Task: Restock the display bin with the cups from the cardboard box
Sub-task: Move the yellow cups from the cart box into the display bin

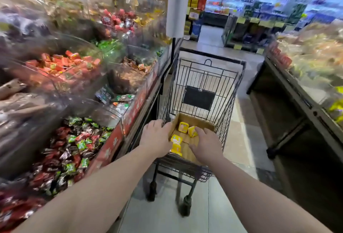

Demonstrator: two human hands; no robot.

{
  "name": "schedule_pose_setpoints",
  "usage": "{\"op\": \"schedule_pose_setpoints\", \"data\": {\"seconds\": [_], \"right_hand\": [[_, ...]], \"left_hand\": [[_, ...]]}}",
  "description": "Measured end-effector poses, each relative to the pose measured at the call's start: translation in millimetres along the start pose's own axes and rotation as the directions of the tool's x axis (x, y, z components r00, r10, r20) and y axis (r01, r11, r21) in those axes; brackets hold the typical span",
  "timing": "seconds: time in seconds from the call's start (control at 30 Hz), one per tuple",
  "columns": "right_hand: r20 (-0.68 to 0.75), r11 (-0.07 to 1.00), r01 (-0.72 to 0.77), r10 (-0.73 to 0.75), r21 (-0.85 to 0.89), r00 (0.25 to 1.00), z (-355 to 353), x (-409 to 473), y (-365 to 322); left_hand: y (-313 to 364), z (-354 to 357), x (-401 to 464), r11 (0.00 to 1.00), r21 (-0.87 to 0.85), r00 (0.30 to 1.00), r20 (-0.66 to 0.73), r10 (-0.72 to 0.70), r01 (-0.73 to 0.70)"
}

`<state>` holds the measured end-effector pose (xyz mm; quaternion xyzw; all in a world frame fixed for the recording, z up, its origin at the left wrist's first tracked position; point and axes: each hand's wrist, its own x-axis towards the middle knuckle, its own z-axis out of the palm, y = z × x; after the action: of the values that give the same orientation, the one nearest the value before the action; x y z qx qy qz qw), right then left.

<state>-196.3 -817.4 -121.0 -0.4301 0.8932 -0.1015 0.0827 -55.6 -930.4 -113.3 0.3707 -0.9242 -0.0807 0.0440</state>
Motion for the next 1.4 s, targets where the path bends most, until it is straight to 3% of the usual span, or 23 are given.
{"op": "schedule_pose_setpoints", "data": {"seconds": [0.17,0.33,0.6,0.77,0.97,1.1,1.3,1.4], "right_hand": [[0.110,1.000,-0.016,0.014,0.014,0.994,25,90,48],[0.313,0.998,0.064,-0.057,-0.010,0.948,66,195,95],[0.662,0.981,0.180,-0.182,0.071,0.727,147,300,131],[0.761,0.975,0.197,-0.206,0.105,0.616,218,317,120],[0.750,0.981,0.038,-0.169,0.188,0.640,295,330,107],[0.724,0.978,0.032,-0.175,0.207,0.667,319,334,106],[0.656,0.981,0.006,-0.135,0.196,0.742,277,359,119],[0.671,0.972,0.068,-0.205,0.224,0.713,246,376,117]], "left_hand": [[-11,46,79,0.996,-0.041,0.994,0.088,-0.072,0.075],[-12,109,147,0.956,-0.125,0.955,0.166,-0.244,0.266],[11,196,181,0.762,-0.241,0.792,0.306,-0.528,0.601],[13,246,200,0.651,-0.318,0.725,0.307,-0.617,0.689],[3,297,213,0.582,-0.391,0.699,0.329,-0.635,0.713],[0,315,208,0.524,-0.382,0.645,0.363,-0.673,0.761],[5,299,219,0.532,-0.403,0.667,0.440,-0.600,0.745],[8,286,232,0.602,-0.362,0.695,0.482,-0.533,0.712]]}}
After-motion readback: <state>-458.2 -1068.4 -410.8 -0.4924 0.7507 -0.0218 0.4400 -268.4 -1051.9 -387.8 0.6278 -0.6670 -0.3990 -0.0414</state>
